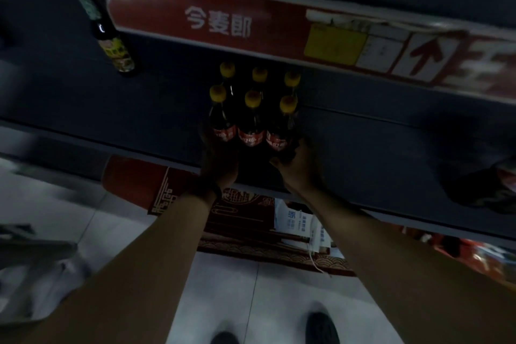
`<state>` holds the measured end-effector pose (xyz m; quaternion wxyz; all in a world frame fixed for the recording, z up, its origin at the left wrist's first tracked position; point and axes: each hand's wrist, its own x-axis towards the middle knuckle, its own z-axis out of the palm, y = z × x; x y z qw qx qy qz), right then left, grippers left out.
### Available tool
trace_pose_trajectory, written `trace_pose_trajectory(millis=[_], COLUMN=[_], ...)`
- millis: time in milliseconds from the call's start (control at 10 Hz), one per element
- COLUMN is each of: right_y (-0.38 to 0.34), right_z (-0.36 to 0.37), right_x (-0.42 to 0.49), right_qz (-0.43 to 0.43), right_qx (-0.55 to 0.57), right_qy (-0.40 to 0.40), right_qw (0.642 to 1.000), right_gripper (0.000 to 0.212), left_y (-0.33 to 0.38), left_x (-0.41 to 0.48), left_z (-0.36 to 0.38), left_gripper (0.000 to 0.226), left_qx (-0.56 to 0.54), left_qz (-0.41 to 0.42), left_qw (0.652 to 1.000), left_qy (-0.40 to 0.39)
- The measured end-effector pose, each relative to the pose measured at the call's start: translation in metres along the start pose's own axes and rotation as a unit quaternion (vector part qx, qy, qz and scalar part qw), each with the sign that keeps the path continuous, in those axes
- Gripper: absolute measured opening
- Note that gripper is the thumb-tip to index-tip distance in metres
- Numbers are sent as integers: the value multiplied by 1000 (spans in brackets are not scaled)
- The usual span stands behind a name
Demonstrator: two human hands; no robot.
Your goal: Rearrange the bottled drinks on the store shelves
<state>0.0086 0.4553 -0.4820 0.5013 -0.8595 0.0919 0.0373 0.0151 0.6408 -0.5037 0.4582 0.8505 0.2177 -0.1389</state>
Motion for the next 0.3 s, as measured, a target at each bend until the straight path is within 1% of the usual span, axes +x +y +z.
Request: trace_pose_trajectory(millis=[100, 200, 300], right_y=[-9, -25, -51], right_z=[-22, -56, -103], right_x=[-25, -62, -117], right_qz=[15, 75, 86], right_qx=[-53, -100, -156], right_qy=[-39, -137, -212], right_qw=[998, 983, 961], right_gripper=[55, 35, 27], left_y=[4, 23, 43], left_x=[-31, -86, -161], left_z=[-10, -19, -33], left_gripper=[44, 50, 31], left_qx=[100, 126, 98], left_qz=[23, 38, 30], left_qw=[993, 989, 984], left_qy=[-57, -65, -148])
